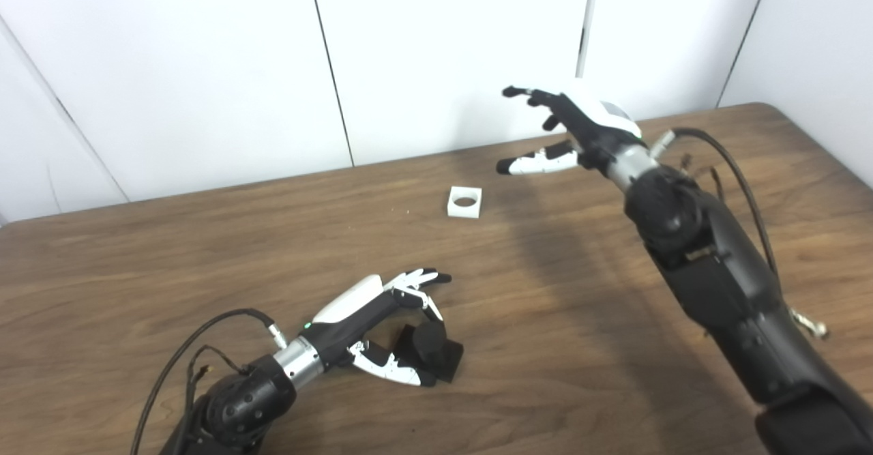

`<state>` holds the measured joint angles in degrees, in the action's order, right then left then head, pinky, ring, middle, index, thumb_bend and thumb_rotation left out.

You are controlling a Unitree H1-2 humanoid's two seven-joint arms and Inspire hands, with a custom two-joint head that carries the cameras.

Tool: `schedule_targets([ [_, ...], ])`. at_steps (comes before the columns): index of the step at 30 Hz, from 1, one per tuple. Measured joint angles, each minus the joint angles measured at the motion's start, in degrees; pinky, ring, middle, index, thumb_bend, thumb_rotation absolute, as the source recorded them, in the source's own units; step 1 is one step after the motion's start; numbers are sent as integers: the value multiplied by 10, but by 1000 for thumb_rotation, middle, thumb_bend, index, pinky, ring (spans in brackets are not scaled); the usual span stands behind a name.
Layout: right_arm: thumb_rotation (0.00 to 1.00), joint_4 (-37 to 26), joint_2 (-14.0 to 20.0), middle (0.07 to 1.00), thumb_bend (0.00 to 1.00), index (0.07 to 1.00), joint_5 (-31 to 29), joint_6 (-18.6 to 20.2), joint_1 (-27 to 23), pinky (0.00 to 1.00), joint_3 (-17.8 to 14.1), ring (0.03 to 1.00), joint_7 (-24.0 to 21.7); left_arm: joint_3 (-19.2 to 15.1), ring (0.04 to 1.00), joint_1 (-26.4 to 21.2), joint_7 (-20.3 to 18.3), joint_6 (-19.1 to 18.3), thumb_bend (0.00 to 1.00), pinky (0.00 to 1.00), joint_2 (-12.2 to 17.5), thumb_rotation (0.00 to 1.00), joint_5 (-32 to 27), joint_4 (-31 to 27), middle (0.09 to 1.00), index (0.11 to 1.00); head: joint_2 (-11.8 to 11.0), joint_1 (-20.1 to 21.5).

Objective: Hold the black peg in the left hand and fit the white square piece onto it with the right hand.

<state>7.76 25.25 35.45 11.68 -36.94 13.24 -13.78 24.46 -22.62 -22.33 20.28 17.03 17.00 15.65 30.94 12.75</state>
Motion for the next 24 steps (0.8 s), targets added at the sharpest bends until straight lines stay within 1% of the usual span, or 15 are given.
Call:
schedule_targets([
  [4, 433, 77, 6, 911, 761, 838, 12, -25, -40, 682, 30, 868, -9, -2, 1000, 1, 1, 4, 519, 1000, 0, 76, 0, 1, 960, 491, 1, -2],
  [7, 462, 115, 5, 918, 771, 843, 19, -35, -63, 708, 49, 882, -14, -2, 1000, 1, 0, 4, 519, 1000, 0, 74, 0, 1, 962, 491, 0, 0],
  [11, 519, 149, 0, 927, 799, 849, 26, -41, -83, 750, 71, 901, -21, -2, 1000, 2, 0, 4, 519, 1000, 0, 74, 0, 1, 963, 491, 1, -3],
  [13, 589, 161, -2, 947, 831, 856, 32, -42, -88, 791, 82, 924, -24, -2, 1000, 2, 0, 4, 519, 1000, 0, 74, 0, 1, 960, 491, 4, -4],
  [14, 605, 170, -4, 952, 839, 857, 36, -43, -93, 801, 89, 930, -29, -2, 1000, 2, 0, 3, 519, 1000, 0, 74, 0, 1, 960, 491, 4, -4],
  [17, 671, 192, -10, 986, 906, 865, 44, -42, -101, 866, 106, 976, -43, -3, 1000, 2, 0, 3, 518, 1000, -1, 75, 0, 1, 959, 491, 5, -5],
  [24, 752, 229, -34, 1000, 961, 868, 61, -38, -106, 885, 135, 992, -48, -5, 1000, 4, 1, 3, 519, 1000, -3, 74, 0, 1, 960, 491, 9, -10],
])
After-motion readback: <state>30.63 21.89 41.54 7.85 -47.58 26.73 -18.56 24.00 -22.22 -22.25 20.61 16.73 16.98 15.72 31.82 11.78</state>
